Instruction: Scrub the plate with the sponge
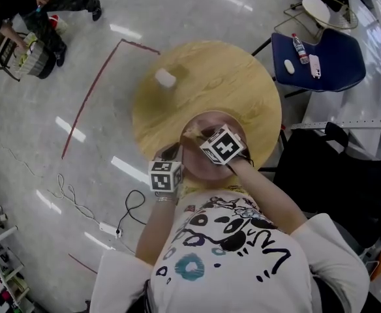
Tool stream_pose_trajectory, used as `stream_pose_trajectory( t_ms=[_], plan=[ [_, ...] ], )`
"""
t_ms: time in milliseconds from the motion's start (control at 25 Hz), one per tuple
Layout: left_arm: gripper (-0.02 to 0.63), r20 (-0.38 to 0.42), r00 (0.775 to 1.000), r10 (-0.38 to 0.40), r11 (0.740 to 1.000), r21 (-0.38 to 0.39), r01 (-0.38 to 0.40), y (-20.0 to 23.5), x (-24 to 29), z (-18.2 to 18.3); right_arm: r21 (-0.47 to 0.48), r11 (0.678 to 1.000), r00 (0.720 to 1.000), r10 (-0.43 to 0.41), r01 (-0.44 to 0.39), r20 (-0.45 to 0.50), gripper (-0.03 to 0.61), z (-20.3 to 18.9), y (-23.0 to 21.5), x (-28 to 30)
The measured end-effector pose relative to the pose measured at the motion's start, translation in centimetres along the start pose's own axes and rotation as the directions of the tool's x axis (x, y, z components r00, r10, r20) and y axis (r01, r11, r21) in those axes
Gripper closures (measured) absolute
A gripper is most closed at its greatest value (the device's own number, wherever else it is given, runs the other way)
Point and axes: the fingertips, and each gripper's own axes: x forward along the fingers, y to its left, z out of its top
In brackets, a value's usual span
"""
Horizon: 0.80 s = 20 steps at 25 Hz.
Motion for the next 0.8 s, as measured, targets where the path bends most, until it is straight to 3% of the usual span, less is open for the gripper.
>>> stream_pose_trajectory(
  t_ms=[160, 360, 800],
  plan=[
    [0.577, 0.002, 1.000, 0.006, 1.000, -0.009, -0.006, 0.1, -0.2, 0.0, -0.027, 0.998, 0.999, -0.053, 0.053, 0.001, 0.494, 0.8, -1.6, -0.4],
    [0.580, 0.028, 1.000, 0.003, 0.997, -0.077, -0.001, 0.2, -0.2, 0.1, -0.032, 0.994, 0.994, -0.106, 0.106, -0.002, 0.502, 1.0, -4.2, -1.4],
    [0.584, 0.051, 0.998, 0.031, 0.992, -0.121, -0.024, 0.8, -0.5, 0.1, -0.045, 0.978, 0.978, -0.207, 0.206, -0.031, 0.509, -2.3, -7.6, -4.7]
  ],
)
